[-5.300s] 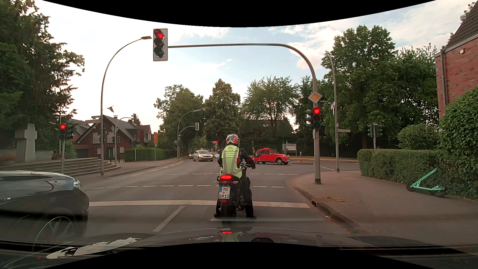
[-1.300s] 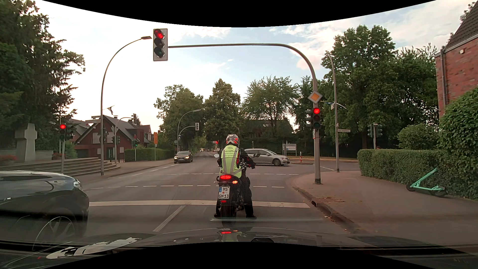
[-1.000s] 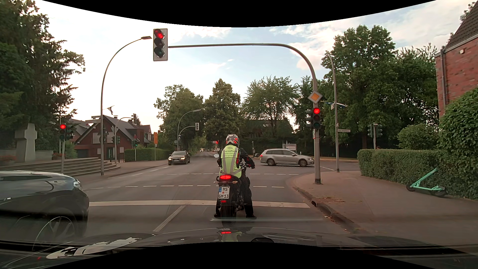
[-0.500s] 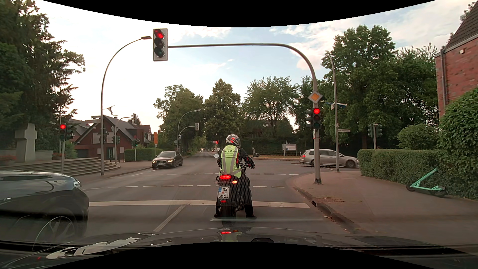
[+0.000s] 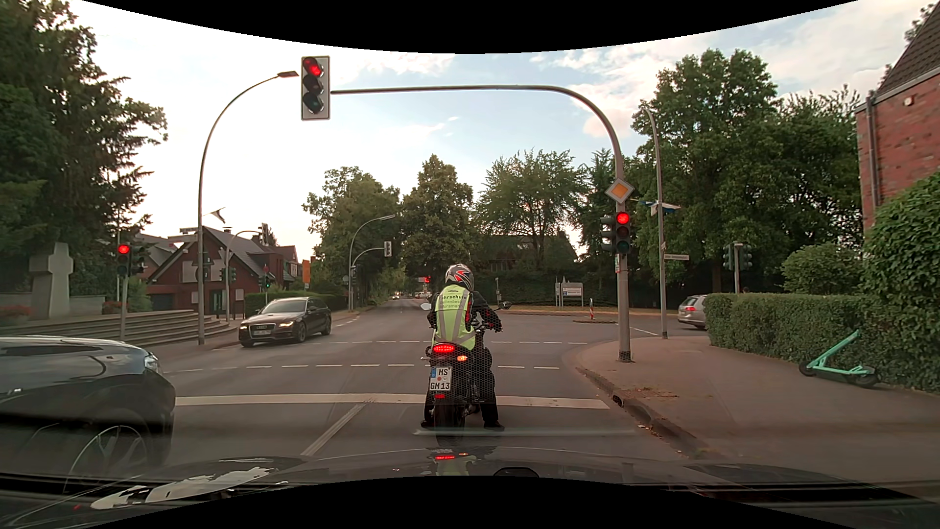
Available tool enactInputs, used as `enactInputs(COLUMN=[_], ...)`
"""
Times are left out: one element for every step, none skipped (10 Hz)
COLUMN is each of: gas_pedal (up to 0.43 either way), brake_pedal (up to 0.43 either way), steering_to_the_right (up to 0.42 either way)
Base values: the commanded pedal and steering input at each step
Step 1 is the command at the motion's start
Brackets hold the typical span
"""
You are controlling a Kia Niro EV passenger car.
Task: Follow the waypoints while adhering to traffic rules and regulations
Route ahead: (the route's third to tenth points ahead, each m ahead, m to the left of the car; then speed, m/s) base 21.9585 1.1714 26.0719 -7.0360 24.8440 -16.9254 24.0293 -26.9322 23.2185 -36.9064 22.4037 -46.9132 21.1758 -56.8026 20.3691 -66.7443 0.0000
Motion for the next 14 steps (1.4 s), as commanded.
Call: enactInputs(gas_pedal=[0.000, 0.000, 0.000, 0.000, 0.000, 0.000, 0.000, 0.000, 0.000, 0.000, 0.000, 0.000, 0.000, 0.000], brake_pedal=[0.000, 0.000, 0.000, 0.000, 0.000, 0.000, 0.000, 0.000, 0.000, 0.000, 0.000, 0.000, 0.000, 0.000], steering_to_the_right=[-0.016, -0.016, -0.016, -0.016, -0.016, -0.016, -0.016, -0.016, -0.016, -0.016, -0.016, -0.016, -0.016, -0.016])
